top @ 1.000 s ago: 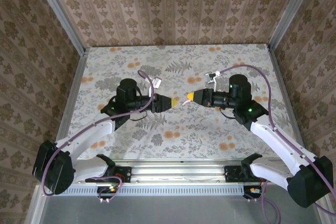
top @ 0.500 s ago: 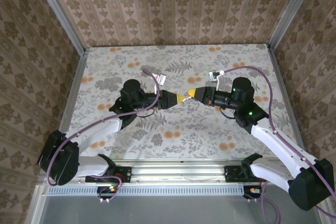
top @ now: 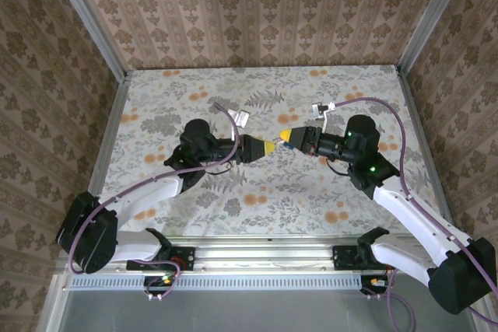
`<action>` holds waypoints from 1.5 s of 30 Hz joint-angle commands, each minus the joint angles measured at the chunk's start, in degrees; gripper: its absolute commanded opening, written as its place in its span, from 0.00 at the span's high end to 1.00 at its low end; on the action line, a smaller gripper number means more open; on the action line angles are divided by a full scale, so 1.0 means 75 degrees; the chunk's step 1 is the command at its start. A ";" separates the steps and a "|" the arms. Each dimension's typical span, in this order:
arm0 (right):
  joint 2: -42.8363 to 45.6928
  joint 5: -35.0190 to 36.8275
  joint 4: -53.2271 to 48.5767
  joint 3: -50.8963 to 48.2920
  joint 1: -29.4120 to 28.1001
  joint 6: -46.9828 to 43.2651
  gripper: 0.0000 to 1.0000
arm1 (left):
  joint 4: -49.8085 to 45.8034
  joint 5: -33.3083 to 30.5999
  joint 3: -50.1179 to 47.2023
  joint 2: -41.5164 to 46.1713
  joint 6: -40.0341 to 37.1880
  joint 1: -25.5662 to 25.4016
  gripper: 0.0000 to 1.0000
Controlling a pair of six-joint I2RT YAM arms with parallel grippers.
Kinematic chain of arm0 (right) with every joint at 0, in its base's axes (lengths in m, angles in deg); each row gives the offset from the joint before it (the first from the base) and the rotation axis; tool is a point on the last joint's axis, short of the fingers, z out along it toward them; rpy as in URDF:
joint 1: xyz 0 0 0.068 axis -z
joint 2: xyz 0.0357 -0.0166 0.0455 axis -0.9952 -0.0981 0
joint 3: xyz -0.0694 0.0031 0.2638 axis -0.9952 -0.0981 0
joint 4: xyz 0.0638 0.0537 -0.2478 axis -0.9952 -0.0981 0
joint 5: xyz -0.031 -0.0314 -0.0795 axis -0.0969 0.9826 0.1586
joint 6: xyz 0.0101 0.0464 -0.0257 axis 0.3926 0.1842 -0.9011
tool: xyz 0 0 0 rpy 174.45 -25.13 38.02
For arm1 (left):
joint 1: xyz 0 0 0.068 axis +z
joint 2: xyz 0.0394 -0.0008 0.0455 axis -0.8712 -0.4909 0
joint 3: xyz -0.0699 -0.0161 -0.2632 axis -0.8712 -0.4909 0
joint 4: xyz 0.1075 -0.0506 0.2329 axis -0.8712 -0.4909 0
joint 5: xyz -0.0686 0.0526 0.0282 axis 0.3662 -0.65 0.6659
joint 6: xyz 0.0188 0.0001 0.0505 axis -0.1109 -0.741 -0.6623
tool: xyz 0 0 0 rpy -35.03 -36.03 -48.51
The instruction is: Unlock with the key
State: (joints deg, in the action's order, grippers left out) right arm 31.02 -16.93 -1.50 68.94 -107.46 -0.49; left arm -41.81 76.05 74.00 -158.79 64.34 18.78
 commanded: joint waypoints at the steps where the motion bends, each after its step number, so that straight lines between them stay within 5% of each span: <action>1: 0.0149 0.0107 0.0329 -0.0086 0.0032 0.0097 1.00 | 0.0255 0.0148 0.0271 -0.0082 -0.0044 -0.0063 0.80; 5: 0.0137 0.0081 0.0271 -0.0080 0.0023 0.0059 1.00 | 0.0191 0.0144 0.0271 -0.0069 -0.0106 -0.0060 0.98; 8: 0.0125 0.0076 0.0030 -0.0058 0.0043 -0.0102 0.99 | -0.0576 0.0006 0.0429 -0.0027 -0.0451 -0.0043 1.00; 17: 0.0519 0.0730 -0.1895 0.0120 0.0518 -0.1441 0.64 | -0.6368 -0.0867 0.2235 0.0023 -0.3347 0.0050 1.00; 21: 0.0653 0.1289 -0.3091 0.0428 0.0573 -0.2358 0.61 | -0.8948 -0.1523 0.3364 -0.0427 -0.4702 -0.0029 1.00; 25: 0.0557 0.1106 -0.3189 0.0428 0.0582 -0.2563 0.70 | -1.0459 -0.2271 0.4174 -0.0919 -0.5553 -0.0260 1.00; 45: -0.0039 -0.1256 -0.1781 0.0154 -0.0119 -0.2469 0.56 | -0.9248 -0.0885 0.4113 -0.0269 -0.5776 -0.0511 1.00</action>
State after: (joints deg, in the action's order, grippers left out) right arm 30.86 -22.68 -17.54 70.32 -107.33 -17.80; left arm -112.97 66.89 105.49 -161.46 22.05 15.19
